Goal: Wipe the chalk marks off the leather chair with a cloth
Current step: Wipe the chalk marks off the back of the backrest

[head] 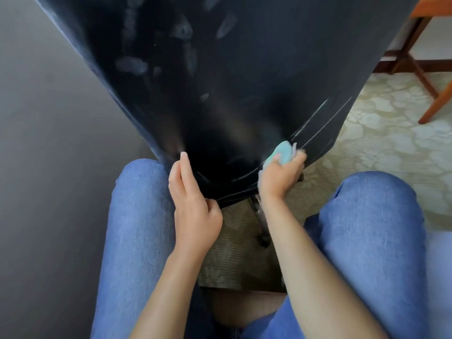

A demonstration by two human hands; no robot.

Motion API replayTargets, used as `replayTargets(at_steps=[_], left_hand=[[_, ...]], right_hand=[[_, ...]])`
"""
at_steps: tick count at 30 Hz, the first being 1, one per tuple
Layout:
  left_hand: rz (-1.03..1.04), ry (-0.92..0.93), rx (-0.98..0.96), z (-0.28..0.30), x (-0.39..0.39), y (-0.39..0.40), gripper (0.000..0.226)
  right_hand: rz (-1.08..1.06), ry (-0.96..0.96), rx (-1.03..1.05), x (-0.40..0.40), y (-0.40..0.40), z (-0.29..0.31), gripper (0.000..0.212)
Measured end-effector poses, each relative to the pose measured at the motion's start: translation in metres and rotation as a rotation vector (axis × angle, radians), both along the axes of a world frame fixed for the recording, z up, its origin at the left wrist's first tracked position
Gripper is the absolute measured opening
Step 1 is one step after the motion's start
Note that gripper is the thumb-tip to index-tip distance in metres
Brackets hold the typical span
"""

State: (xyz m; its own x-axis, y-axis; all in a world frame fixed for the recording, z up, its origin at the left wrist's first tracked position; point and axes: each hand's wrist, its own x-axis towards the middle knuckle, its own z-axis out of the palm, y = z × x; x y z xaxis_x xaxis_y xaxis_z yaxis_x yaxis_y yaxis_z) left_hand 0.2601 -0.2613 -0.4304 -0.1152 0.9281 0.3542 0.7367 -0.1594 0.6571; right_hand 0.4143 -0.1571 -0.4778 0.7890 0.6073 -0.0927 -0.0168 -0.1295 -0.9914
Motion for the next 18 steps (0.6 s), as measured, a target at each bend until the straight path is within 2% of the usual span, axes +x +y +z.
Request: replayTargets(at_steps=[4,7,9,11,13,15,18], left_hand=[[0.009,-0.029,-0.019,-0.002,0.004,0.001,0.11],[0.001,-0.046,0.008,-0.001,0.001,0.001,0.106],[-0.004,-0.061,0.041,-0.002,-0.002,0.001,0.105],[0.0,-0.138,0.048,-0.001,-0.003,0.0,0.103],[0.019,-0.251,0.038,0.002,-0.002,-0.001,0.095],[0.024,-0.369,0.039,0.007,0.001,-0.002,0.086],[0.047,-0.506,0.042,0.009,0.006,-0.004,0.075]], right_hand=[[0.37,-0.078,0.049,-0.069,-0.054,-0.022,0.029],[0.495,0.019,0.047,-0.073,-0.052,-0.029,0.03],[0.395,0.062,0.053,-0.056,-0.04,-0.024,0.038],[0.139,0.152,0.043,-0.025,-0.023,-0.013,0.039],[-0.019,0.279,0.031,-0.001,-0.009,-0.005,0.039],[-0.019,0.251,0.009,-0.007,-0.008,-0.005,0.037],[0.135,0.212,0.005,-0.058,-0.033,-0.011,0.031]])
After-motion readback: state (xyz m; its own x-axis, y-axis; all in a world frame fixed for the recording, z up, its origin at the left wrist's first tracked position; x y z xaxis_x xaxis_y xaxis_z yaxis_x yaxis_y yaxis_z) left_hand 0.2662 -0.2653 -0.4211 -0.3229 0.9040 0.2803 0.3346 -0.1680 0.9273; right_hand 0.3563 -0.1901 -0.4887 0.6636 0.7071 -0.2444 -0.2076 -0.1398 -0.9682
